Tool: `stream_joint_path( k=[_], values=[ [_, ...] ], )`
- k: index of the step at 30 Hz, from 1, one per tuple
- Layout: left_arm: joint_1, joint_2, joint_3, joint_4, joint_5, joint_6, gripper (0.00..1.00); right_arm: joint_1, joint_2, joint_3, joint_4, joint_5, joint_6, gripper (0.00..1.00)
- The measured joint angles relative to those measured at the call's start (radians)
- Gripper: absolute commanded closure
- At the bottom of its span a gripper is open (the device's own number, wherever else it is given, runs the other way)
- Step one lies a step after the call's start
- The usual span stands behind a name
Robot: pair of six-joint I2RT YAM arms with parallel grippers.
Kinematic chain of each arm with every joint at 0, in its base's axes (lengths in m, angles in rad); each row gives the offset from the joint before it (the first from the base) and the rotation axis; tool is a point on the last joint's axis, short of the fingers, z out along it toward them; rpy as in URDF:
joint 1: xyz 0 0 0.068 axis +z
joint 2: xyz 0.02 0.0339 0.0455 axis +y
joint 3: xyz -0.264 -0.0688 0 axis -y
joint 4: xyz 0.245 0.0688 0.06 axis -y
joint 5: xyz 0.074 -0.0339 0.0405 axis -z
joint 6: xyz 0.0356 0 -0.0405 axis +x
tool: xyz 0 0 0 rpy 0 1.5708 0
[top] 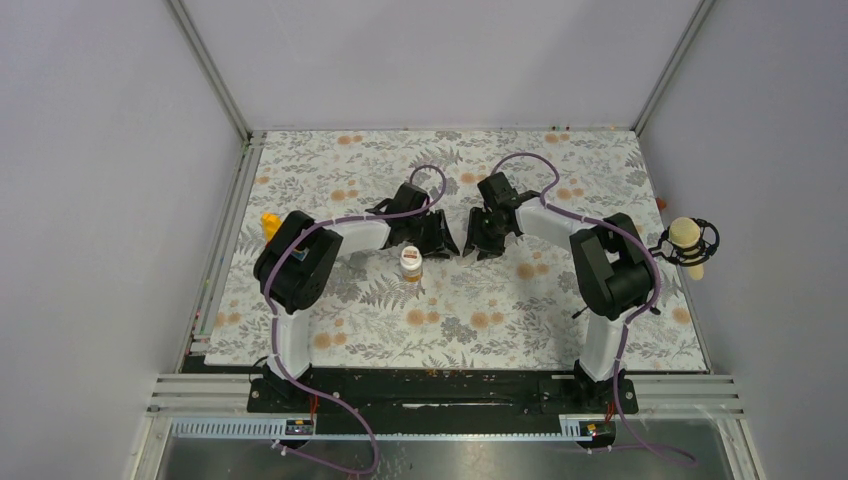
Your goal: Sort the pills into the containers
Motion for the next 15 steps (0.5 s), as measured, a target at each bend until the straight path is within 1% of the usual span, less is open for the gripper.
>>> stream_joint_path(
  k=[3, 10, 12, 15],
  values=[
    [-0.001, -0.007, -0.02, 0.021, 0.02, -0.002, 0.66, 0.0, 0.002, 0.001, 0.003, -0.005, 0.005, 0.52],
    [-0.003, -0.007, -0.022, 0.044, 0.042, -0.005, 0.83, 0.0, 0.004, 0.002, 0.005, -0.011, 0.011, 0.54],
    [-0.003, -0.007, -0.023, 0.045, 0.042, -0.001, 0.85, 0.0, 0.005, 0.002, 0.007, -0.016, 0.013, 0.54],
    [-0.008, -0.007, -0.023, 0.039, 0.042, 0.02, 0.88, 0.0, 0.006, 0.002, 0.01, -0.022, 0.016, 0.58]
  ],
)
